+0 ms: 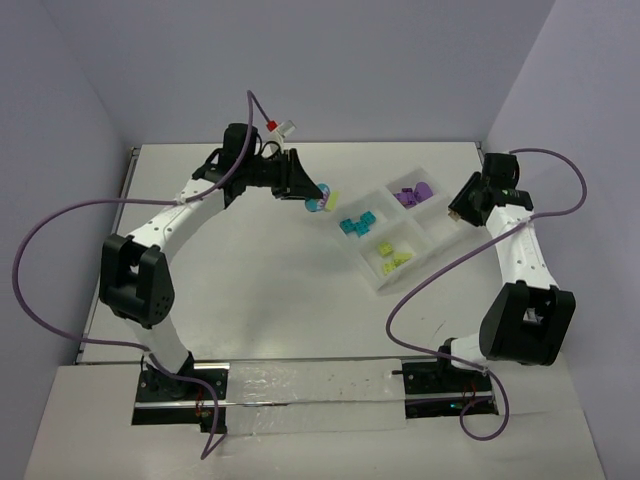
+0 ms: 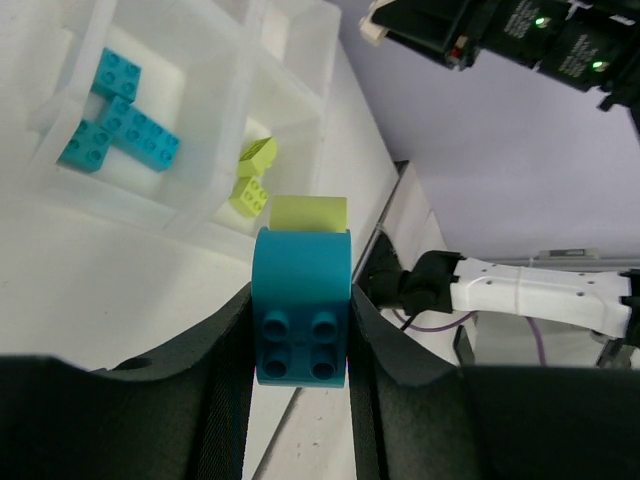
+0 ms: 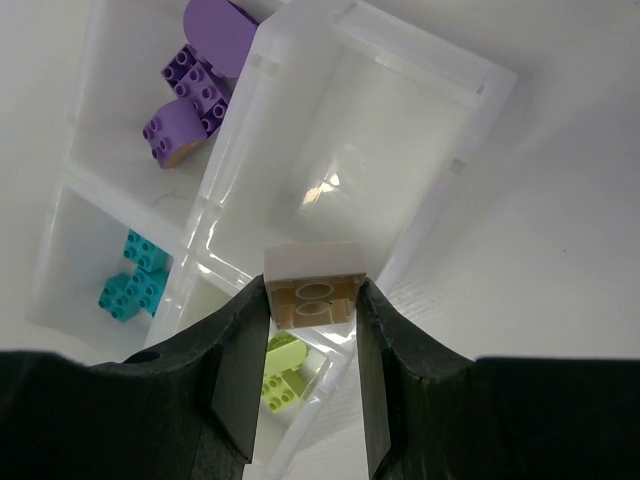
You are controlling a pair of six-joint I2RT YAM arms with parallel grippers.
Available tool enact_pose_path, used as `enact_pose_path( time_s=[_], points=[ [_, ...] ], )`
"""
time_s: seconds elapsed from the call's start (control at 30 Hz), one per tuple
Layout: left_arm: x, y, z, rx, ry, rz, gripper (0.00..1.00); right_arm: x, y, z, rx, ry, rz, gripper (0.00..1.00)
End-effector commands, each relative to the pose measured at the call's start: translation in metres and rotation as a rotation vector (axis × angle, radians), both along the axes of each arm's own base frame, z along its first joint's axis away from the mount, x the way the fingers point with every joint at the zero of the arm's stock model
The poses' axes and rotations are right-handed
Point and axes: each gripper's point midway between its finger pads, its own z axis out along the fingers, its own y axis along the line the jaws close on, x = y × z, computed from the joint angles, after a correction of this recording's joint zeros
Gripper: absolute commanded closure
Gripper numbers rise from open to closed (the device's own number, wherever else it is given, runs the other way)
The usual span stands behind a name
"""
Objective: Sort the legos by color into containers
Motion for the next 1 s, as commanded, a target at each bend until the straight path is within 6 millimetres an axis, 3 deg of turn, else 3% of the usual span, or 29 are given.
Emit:
enact_pose_path(
  time_s=[0.0,0.47,0.77,0.97],
  points=[
    [0.008,-0.004,0.004,0.067,-0.084,0.002,1.0,0.004,-0.001,-0.003,0.0,-0.007,-0.013,1.0],
    [0.025,0.008,-0.048,0.278,-0.09,0.041,1.0,0.004,0.003,-0.033,0.044,0.042,-0.025,1.0],
    [0.023,0.015,-0.064,0.33,-0.085,0.05,1.0,0.009,0.007,-0.05,0.08,0.058,-0.028,1.0],
    [0.026,0.014,-0.062,0.335,-0.095,0.059,1.0,0.025,0.003,-0.054,0.072,0.056,-0.029,0.99]
  ],
)
